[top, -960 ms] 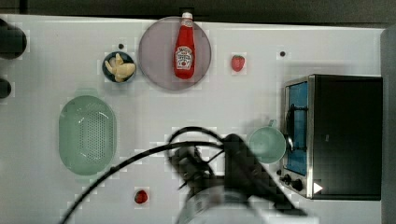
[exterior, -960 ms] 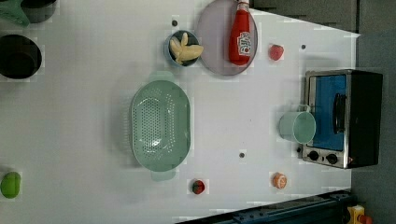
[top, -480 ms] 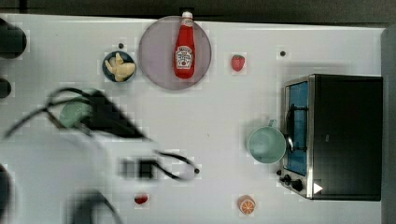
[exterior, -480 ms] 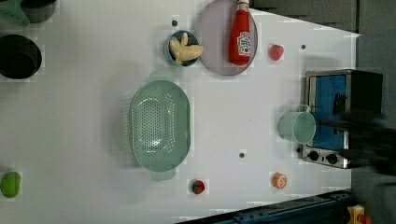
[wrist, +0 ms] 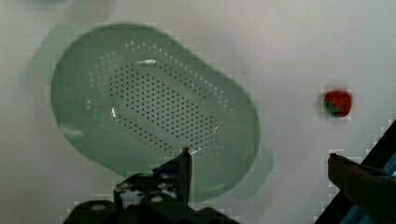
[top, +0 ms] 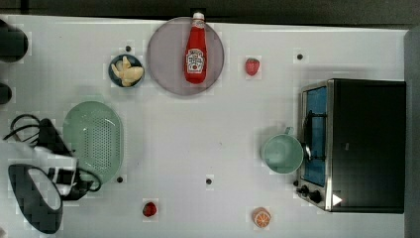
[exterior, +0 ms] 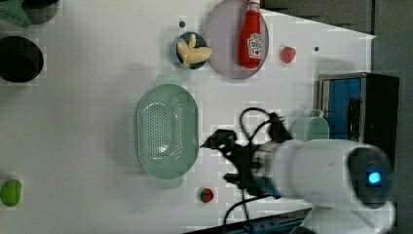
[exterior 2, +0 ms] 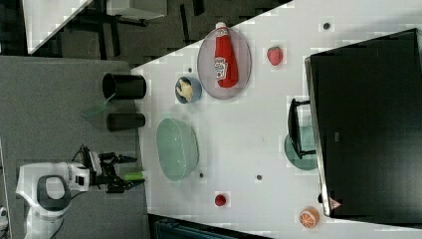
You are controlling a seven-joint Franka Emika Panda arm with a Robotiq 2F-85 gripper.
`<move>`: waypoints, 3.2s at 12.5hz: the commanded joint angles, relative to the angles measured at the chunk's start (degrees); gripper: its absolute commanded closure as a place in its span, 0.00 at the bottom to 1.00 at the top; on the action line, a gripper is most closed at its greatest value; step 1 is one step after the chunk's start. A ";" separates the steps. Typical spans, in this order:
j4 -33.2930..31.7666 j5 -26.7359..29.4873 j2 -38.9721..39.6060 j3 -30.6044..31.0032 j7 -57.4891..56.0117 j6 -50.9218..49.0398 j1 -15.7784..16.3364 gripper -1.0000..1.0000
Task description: Drag strainer left to right.
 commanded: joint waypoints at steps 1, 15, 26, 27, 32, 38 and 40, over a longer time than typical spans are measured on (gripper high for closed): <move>-1.84 0.30 2.06 0.67 18.18 6.20 -2.19 0.00; -8.11 -3.32 25.91 -7.54 26.77 38.53 1.09 0.00; -12.73 -5.26 22.25 -14.48 26.19 38.79 -0.74 0.00; -13.46 -5.29 21.74 -14.95 26.02 38.79 -1.46 0.00; -15.72 -5.30 20.47 -17.35 18.59 38.83 -5.55 0.00; -17.44 -5.30 18.74 -22.81 8.62 38.82 -9.18 0.00; -17.64 -5.30 18.38 -24.86 5.20 38.83 -9.86 0.00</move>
